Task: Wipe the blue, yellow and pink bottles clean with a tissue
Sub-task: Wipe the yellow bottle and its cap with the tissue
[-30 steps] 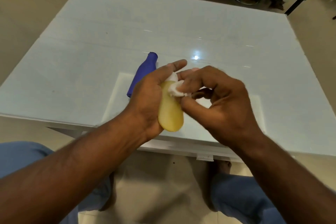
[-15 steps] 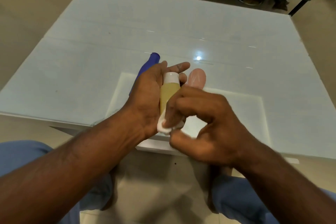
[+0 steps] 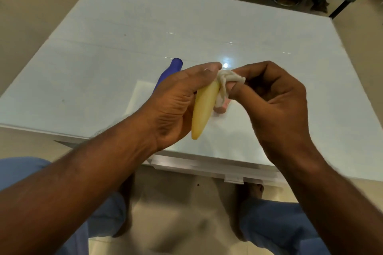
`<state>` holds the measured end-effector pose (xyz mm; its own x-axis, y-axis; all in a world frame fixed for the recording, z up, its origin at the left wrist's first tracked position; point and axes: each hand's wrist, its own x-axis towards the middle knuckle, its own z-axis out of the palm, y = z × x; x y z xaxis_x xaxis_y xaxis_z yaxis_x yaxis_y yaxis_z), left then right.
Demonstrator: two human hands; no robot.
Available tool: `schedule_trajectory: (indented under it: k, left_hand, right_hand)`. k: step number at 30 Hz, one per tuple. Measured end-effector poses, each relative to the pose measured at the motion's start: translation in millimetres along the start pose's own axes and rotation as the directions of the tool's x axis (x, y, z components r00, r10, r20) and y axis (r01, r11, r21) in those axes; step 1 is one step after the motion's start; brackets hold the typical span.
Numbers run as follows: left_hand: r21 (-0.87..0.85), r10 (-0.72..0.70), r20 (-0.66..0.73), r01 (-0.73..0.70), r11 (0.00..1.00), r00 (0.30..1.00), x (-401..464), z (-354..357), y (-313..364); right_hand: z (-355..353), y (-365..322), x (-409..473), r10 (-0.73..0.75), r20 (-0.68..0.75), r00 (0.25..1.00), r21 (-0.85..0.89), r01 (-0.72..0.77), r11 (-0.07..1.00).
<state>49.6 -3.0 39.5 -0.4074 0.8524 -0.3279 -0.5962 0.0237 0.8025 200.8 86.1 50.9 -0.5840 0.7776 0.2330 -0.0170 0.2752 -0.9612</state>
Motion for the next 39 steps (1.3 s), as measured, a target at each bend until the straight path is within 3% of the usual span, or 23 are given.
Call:
schedule_trajectory:
  k: [4,8,12,14,16,18,20,24,27,30,33,39]
  left_hand:
    - [0.111,0.007,-0.062,0.0,0.994,0.998,2,0,-3]
    - [-0.094,0.01,-0.079,-0.017,0.995,0.997,2,2,-8]
    - [-0.057,0.031,-0.134,-0.039,0.998,0.99,-2,1,-2]
    - [-0.075,0.035,-0.127,-0.045,0.996,0.991,-2,2,-2]
    - [-0.058,0.067,-0.106,-0.074,0.996,0.992,-2,4,-4]
    - [0.075,0.131,-0.086,-0.125,0.989,0.988,-3,8,-8]
    - [0.173,0.172,-0.084,-0.156,0.972,0.982,-3,10,-13]
    - [0.132,0.175,-0.209,-0.15,0.98,0.962,2,-2,-13]
    - [0.219,0.197,-0.205,-0.152,0.964,0.959,2,-9,-11]
    - [0.263,0.201,-0.112,-0.166,0.951,0.973,-2,-1,-17]
    - [0.252,0.194,-0.109,-0.162,0.954,0.975,-1,5,-17]
    - [0.28,0.211,-0.218,-0.146,0.949,0.953,3,-6,-15]
  right_hand:
    - [2,-2,-1,-0.054,0.031,0.998,-0.016,0.054,0.998]
    - [8,4,-11,-0.129,0.175,0.976,-0.058,0.141,0.988]
    - [14,-1,-26,-0.238,0.406,0.882,-0.065,0.288,0.955]
    - [15,-2,-26,-0.293,0.407,0.865,-0.113,0.365,0.924]
    - [11,1,-18,-0.278,0.275,0.92,-0.114,0.318,0.941]
    - [6,2,-9,-0.206,0.121,0.971,-0.046,0.213,0.976]
    - [4,4,-6,-0.149,0.068,0.987,-0.024,0.151,0.988]
    - [13,8,-18,-0.166,0.26,0.951,-0.077,0.192,0.978]
    - [11,6,-21,-0.214,0.384,0.898,-0.135,0.283,0.95]
    - [7,8,-13,-0.166,0.251,0.954,-0.15,0.208,0.967]
    - [5,11,-8,-0.065,0.139,0.988,-0.094,0.079,0.992]
    - [6,6,-19,-0.041,0.353,0.935,-0.119,0.089,0.989]
